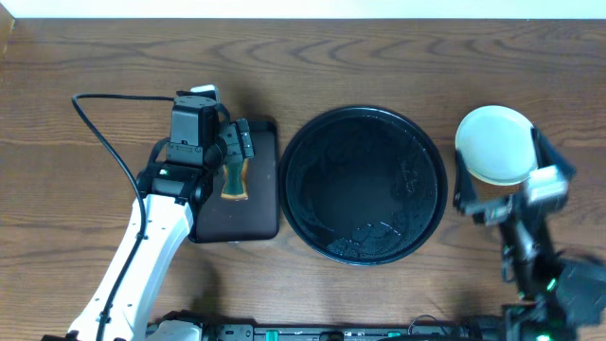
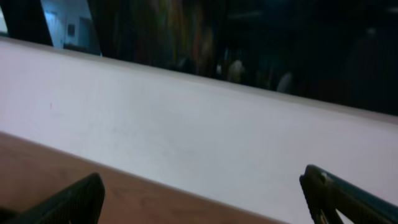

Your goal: Clean dirty plates on tray and stack at the side

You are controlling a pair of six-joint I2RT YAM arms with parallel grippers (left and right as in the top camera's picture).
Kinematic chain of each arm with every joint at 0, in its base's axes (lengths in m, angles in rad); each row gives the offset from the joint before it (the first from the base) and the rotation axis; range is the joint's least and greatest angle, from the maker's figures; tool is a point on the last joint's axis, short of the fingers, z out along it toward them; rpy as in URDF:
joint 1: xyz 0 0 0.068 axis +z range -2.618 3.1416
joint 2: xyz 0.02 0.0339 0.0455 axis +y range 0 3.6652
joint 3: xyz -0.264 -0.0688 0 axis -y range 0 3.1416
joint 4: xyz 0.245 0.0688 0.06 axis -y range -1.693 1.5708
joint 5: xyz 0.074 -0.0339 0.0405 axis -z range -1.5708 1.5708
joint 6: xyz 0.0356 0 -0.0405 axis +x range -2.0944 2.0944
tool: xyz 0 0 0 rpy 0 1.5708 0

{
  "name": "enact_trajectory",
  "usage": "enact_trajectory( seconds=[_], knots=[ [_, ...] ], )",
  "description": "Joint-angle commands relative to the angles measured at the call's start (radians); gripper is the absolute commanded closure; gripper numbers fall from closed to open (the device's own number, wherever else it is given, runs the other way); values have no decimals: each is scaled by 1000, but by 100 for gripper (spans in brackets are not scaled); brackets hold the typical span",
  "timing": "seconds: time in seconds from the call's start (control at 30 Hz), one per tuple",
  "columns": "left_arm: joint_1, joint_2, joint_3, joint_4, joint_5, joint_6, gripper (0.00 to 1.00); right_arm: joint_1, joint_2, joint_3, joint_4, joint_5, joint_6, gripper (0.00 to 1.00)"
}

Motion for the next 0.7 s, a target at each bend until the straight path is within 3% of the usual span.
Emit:
enact_trajectory(
  seconds=[0.0, 0.13, 0.37, 0.6, 0.67],
  knots=[
    [2, 0, 16, -3, -9, -2, 10, 8, -130, -177, 58, 27, -4, 1],
    [2, 0, 16, -3, -9, -2, 10, 8, -271, -303, 61, 37, -3, 1],
    [2, 0, 16, -3, -9, -2, 10, 8, -366, -407, 26, 37, 20, 1],
    [2, 0, 16, -3, -9, -2, 10, 7, -365, -406, -271, 32, 38, 1],
    [2, 0, 16, -3, -9, -2, 10, 6, -365, -406, -264, 37, 38, 1]
  ],
)
